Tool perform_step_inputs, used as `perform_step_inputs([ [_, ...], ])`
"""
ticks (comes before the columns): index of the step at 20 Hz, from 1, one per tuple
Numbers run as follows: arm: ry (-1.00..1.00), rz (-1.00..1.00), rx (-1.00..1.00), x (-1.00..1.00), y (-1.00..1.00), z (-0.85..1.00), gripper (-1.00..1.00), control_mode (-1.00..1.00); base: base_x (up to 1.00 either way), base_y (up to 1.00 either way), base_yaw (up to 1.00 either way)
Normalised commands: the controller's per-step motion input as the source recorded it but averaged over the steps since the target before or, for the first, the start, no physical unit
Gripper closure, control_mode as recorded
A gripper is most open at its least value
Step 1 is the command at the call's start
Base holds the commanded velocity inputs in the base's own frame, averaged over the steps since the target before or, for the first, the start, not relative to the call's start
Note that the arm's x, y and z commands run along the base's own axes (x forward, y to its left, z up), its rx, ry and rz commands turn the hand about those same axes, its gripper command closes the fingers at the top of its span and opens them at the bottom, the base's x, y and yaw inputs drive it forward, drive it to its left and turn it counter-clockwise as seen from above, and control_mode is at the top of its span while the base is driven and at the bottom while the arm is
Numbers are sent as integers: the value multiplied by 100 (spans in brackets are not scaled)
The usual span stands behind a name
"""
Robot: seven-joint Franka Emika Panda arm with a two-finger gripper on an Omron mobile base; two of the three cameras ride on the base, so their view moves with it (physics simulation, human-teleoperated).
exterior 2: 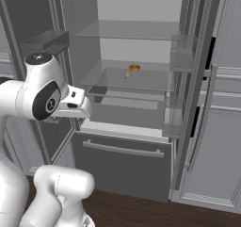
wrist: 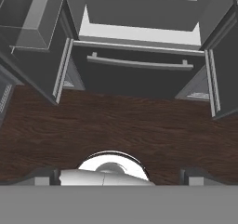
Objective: Grab a lemon wedge from the fridge and one ice cube from the ice bowl, and put them in the glass of lemonade.
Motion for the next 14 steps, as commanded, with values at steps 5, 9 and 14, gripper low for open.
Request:
perform_step_inputs([
  [5, 0, 0, 0, 0, 0, 0, -100, -100, 0, 0, 0],
  [9, 0, 0, 0, 5, 0, 0, -100, 100, 20, 0, 0],
  [14, 0, 0, 0, 0, 0, 0, -100, 100, 93, 0, 0],
])
